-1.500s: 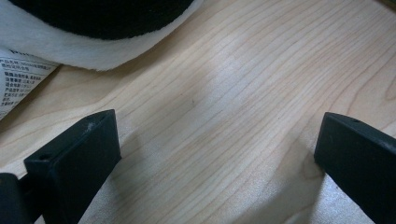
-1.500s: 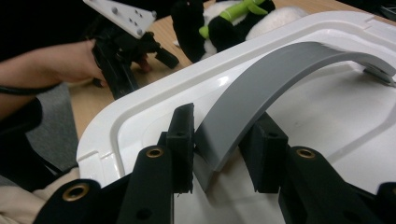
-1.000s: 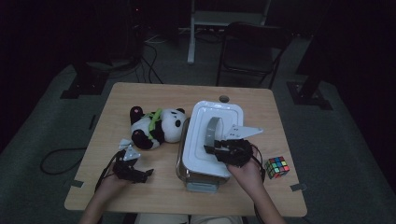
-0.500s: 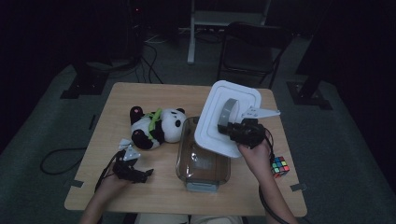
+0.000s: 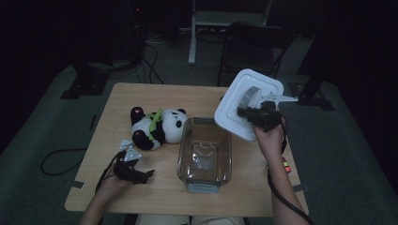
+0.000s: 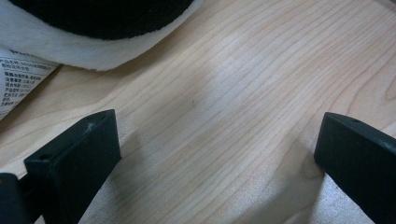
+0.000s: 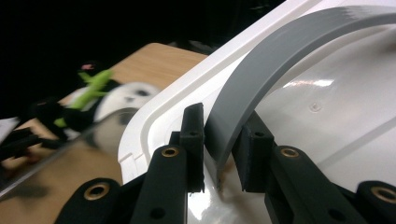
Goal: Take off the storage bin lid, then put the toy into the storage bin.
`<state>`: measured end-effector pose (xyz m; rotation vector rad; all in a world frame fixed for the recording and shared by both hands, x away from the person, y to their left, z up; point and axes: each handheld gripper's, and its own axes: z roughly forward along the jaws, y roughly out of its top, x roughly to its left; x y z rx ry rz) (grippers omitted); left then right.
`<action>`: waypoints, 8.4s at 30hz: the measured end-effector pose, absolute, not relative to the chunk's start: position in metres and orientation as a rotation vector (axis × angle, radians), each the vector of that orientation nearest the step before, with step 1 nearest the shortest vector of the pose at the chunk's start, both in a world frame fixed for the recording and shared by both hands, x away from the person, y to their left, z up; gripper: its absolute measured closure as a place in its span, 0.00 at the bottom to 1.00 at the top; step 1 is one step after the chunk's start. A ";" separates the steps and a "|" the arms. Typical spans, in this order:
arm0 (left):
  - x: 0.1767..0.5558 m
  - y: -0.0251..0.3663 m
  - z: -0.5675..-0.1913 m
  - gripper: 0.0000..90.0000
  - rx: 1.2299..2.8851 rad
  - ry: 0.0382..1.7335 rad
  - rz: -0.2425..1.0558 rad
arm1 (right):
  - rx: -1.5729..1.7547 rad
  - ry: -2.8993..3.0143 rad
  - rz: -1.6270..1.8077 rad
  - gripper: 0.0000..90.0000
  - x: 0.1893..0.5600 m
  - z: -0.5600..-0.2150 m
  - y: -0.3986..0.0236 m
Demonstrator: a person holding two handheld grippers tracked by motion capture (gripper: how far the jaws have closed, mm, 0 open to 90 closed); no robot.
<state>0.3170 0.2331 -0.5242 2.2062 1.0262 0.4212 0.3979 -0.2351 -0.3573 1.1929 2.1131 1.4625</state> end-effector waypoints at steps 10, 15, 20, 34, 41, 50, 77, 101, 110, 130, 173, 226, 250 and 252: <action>0.317 0.233 -0.524 0.01 2.209 1.025 0.420 | 1.408 2.029 1.391 0.83 0.442 -0.394 -0.267; 0.317 0.233 -0.524 0.01 2.209 1.025 0.420 | 1.520 1.988 1.375 0.84 0.457 -0.417 -0.272; 0.317 0.233 -0.524 0.01 2.207 1.026 0.420 | 1.599 1.971 1.353 0.84 0.465 -0.442 -0.270; 0.317 0.233 -0.524 0.01 2.206 1.028 0.419 | 1.703 1.965 1.334 0.83 0.476 -0.485 -0.259; 0.317 0.233 -0.524 0.01 2.206 1.028 0.419 | 1.760 1.949 1.333 0.83 0.480 -0.500 -0.261; 0.317 0.233 -0.524 0.01 2.206 1.028 0.419 | 1.825 1.935 1.323 0.80 0.484 -0.519 -0.267; 0.317 0.233 -0.524 0.01 2.205 1.028 0.419 | 1.664 1.997 1.225 0.23 0.448 -0.480 -0.247; 0.317 0.233 -0.524 0.01 2.205 1.026 0.420 | 1.408 2.082 1.157 0.16 0.384 -0.466 -0.227; 0.317 0.233 -0.524 0.01 2.206 1.026 0.421 | 1.359 2.132 1.165 0.16 0.356 -0.477 -0.229; 0.316 0.232 -0.524 0.01 2.209 1.016 0.412 | 1.280 2.281 1.107 0.16 0.320 -0.516 -0.227; 0.315 0.237 -0.520 0.03 2.231 1.000 0.353 | 1.246 2.270 0.969 0.13 0.310 -0.527 -0.223; 0.450 0.210 -0.433 0.33 2.217 1.025 0.365 | 1.249 2.268 0.969 0.13 0.311 -0.527 -0.223; 0.443 0.228 -0.414 0.84 2.026 1.249 0.363 | 1.206 2.310 1.008 0.13 0.305 -0.527 -0.217; 0.442 0.232 -0.408 0.84 2.012 1.256 0.367 | 1.191 2.323 1.017 0.13 0.304 -0.526 -0.213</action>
